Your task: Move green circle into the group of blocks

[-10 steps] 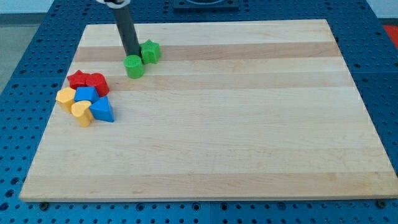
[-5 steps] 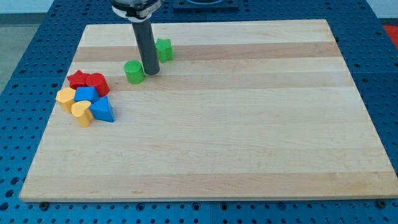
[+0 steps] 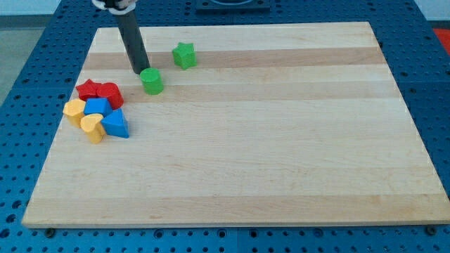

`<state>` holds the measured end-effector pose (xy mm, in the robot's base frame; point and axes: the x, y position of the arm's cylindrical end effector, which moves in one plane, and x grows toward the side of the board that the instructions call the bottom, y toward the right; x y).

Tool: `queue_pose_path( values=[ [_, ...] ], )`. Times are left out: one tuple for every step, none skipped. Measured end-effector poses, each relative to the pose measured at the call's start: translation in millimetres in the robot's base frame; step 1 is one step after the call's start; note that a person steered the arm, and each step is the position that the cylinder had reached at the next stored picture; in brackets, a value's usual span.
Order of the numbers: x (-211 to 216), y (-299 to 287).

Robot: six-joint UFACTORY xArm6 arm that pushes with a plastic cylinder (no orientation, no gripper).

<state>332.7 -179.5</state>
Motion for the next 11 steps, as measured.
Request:
queue_pose_path(
  values=[
    [23.2, 0.0],
    [40.8, 0.0],
    [42.8, 4.4],
    [16.6, 30.0],
    [13.6, 75.8],
    [13.5, 114.1],
    [5.4, 150.0],
    [19.6, 140.8],
    [42.1, 89.5],
    [56.2, 60.4],
    [56.3, 89.7]
  ],
)
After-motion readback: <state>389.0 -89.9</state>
